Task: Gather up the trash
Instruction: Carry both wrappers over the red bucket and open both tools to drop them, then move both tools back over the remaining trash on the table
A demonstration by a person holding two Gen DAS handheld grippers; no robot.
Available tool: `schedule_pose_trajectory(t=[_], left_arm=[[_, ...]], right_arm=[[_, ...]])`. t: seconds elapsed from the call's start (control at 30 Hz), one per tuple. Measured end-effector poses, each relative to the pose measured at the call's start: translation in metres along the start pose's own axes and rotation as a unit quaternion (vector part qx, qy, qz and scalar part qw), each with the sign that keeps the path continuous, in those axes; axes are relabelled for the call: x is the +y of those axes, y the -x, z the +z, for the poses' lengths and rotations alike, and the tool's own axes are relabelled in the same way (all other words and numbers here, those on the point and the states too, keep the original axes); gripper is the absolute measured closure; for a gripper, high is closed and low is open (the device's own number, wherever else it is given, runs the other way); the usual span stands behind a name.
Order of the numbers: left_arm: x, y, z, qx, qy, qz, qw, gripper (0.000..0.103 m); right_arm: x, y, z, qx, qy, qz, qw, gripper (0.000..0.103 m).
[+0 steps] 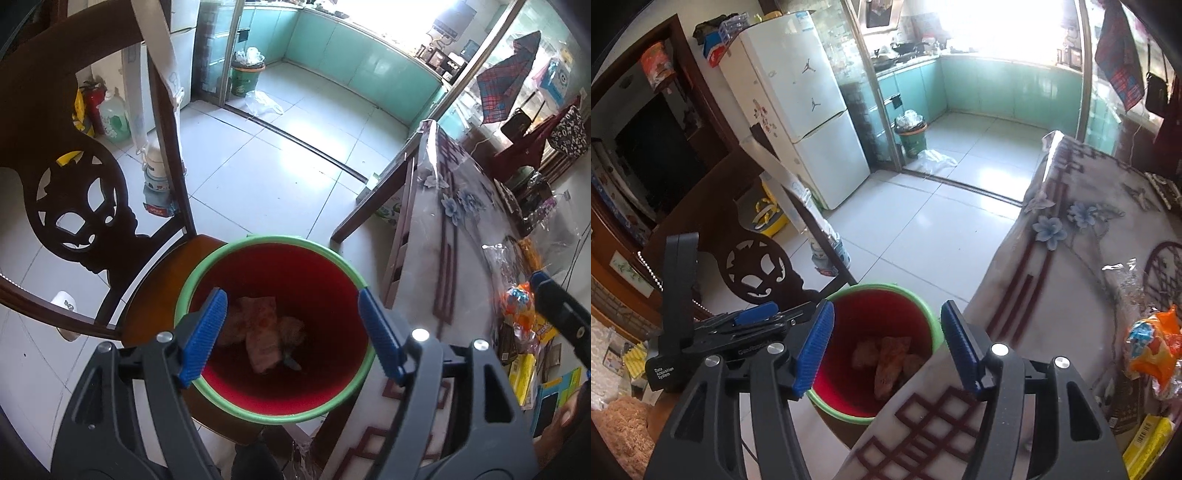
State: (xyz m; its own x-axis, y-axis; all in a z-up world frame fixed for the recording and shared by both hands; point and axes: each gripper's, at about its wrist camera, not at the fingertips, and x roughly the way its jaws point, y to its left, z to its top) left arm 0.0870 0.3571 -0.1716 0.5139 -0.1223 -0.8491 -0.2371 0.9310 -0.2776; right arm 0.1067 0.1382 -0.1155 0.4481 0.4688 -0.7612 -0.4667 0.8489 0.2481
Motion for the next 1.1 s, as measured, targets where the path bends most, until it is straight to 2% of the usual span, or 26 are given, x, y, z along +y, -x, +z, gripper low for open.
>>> schedule_pose_trajectory(t=[0.3,0.7,0.97,1.1], left_arm=[[-0.035,0.011,-0.008,-0.007,-0.028,-0.035,0.9990,0.032],[-0.112,0.025,-0.034,-0.007,-0.100,-0.079,0.9918,0.032],[-0.168,0.042,-0.059,-0.031,-0.112,-0.082,0.9899,0.029],[-0.211,0.046,-0.082,-0.032,-0.116,-0.084,0.9892,0.028]], right_arm=[[-0.016,0.042,-0.012,-0.036,-0.006,-0.037,0.999,0.040],[-0.079,0.105,-0.058,-0.060,-0.074,-0.105,0.990,0.039],[-0.122,0.159,-0.089,-0.086,-0.078,-0.112,0.987,0.036],[-0.153,0.189,-0.107,-0.090,-0.075,-0.115,0.986,0.033]])
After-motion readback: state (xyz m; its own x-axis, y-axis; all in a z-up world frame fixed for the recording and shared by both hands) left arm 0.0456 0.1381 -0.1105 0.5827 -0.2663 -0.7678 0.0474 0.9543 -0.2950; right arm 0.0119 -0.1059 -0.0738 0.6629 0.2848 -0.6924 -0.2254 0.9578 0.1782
